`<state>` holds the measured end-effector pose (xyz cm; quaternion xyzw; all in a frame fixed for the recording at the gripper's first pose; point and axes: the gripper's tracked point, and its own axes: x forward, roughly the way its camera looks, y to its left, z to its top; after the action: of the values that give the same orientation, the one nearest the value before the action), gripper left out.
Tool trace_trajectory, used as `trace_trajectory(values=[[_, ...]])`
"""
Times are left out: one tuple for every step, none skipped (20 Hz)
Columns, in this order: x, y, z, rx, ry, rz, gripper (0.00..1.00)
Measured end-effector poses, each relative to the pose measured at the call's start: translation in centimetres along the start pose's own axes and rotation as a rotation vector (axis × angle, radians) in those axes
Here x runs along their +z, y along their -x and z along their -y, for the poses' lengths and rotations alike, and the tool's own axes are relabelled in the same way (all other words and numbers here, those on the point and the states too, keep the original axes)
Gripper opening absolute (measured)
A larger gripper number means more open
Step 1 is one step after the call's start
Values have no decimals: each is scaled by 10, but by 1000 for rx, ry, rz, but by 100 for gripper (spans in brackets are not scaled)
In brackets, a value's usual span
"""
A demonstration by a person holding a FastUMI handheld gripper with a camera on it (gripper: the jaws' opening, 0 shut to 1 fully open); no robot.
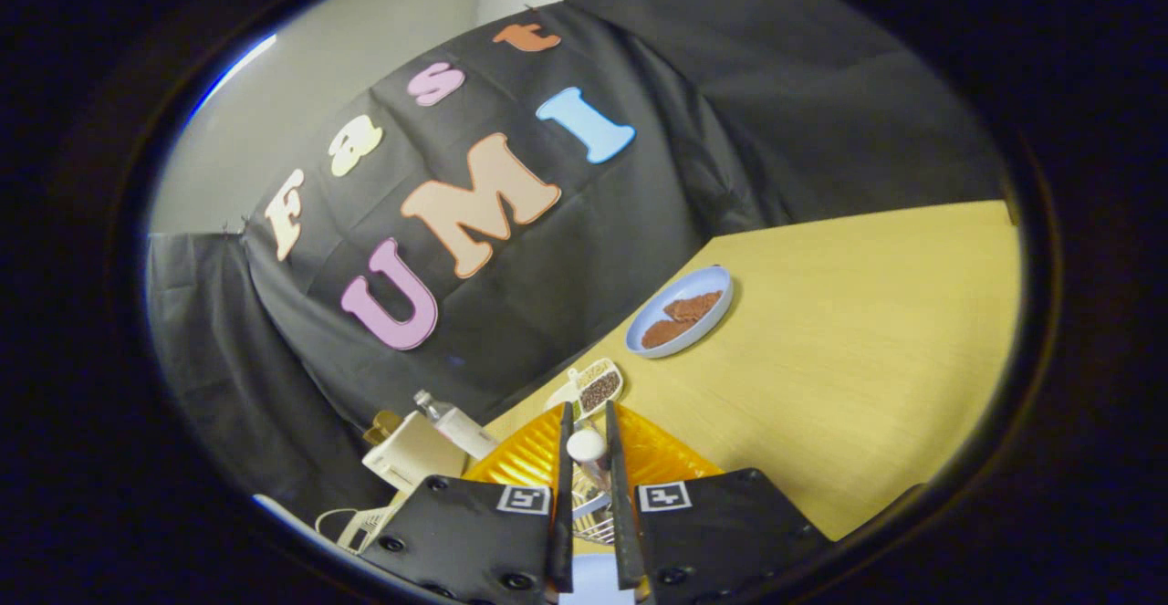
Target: Take the plate from the dish rack, then take the spoon from the basket and place it into the plate.
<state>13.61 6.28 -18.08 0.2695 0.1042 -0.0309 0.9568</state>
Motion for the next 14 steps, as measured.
trace_trajectory(values=[[0, 0, -5, 7, 0, 0, 22], [4, 3, -7, 13, -6, 3, 22], [5, 2, -4, 14, -9, 10, 22], [9, 3, -3, 16, -13, 15, 22], [13, 6, -3, 20, -14, 23, 21], [17, 8, -2, 20, -17, 30, 21], [20, 12, -3, 25, -26, 38, 21], [24, 15, -4, 30, -39, 43, 21], [26, 17, -6, 37, -48, 45, 21], [29, 20, -8, 47, -53, 46, 21], [28, 23, -11, 56, -55, 43, 21], [30, 28, -13, 68, -55, 45, 21], [33, 31, -18, 79, -51, 51, 21], [36, 37, -22, 91, -45, 58, 22]])
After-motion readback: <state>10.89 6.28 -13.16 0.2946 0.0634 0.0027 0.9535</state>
